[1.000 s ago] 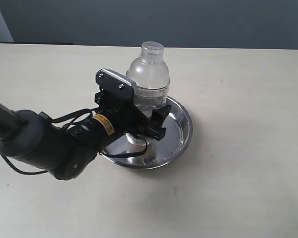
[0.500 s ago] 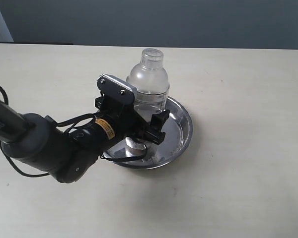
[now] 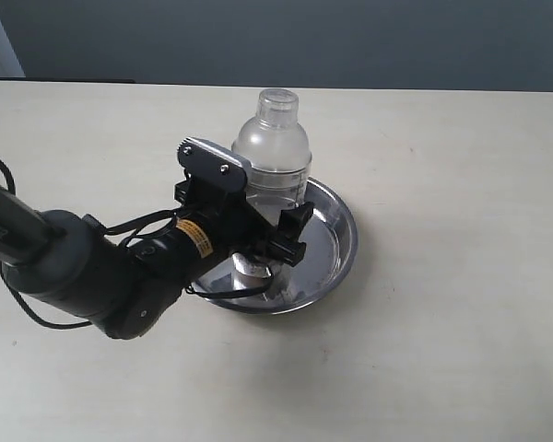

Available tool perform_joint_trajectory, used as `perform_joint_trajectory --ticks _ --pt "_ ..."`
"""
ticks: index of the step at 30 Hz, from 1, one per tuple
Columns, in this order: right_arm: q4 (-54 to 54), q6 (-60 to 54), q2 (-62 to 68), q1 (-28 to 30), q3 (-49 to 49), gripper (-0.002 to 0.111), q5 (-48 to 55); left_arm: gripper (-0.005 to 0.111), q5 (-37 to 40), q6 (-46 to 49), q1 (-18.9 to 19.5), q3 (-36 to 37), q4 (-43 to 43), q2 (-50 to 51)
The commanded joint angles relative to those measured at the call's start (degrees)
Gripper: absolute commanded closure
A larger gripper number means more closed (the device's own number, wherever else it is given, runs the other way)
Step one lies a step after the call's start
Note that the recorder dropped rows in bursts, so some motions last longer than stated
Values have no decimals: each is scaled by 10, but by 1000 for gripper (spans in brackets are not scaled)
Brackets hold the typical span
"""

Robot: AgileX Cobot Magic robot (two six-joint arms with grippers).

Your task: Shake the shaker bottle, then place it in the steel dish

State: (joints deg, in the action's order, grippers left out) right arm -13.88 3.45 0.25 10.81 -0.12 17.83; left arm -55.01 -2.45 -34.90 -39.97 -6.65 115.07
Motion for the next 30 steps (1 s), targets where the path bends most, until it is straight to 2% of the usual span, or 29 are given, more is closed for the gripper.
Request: perform_joint_trajectory --ticks 1,7,9,30 --pt "2 -2 -3 -1 1 109 -4 45 -16 -11 0 -3 27 -4" --pt "3 -2 -3 -1 1 109 -4 9 -33 -31 0 -3 27 -4" --pt "3 -2 -3 -1 1 109 -4 1 -41 -31 0 -3 27 -4" --pt "3 -2 -3 -1 1 109 -4 1 -44 -31 0 -2 28 -48"
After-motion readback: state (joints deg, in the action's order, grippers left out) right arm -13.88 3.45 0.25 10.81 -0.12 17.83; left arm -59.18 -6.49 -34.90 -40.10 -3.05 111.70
